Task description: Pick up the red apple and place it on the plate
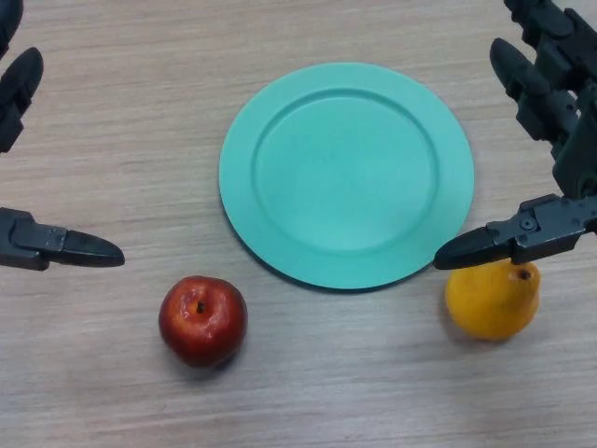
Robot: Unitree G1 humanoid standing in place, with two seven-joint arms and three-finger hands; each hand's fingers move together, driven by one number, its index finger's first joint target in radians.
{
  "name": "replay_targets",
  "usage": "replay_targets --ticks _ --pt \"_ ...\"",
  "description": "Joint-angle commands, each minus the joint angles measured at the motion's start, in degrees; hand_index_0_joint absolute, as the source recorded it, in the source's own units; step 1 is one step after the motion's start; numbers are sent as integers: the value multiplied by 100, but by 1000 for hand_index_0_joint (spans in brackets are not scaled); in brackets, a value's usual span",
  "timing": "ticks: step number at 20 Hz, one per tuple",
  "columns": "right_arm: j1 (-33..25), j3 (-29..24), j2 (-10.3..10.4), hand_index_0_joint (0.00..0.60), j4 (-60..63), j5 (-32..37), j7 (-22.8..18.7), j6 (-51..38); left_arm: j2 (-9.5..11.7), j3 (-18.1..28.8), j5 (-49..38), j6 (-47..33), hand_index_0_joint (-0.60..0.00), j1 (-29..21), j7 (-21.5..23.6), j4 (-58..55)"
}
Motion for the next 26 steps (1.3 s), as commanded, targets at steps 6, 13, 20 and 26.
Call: replay_targets --ticks 6,13,20,26 --pt "-377 -62 -8 0 -384 262 -124 -577 141 333 294 -512 0 -55 96 -704" --pt "-483 -83 -32 0 -461 160 -226 -451 -579 58 543 -99 0 737 -114 -1621" --pt "-517 -17 43 0 -504 113 -362 -427 -1441 -1075 1595 -1918 0 1930 126 -949" --pt "-458 -26 51 0 -626 86 -439 -277 -1487 -1691 1771 -3012 0 1940 874 570"
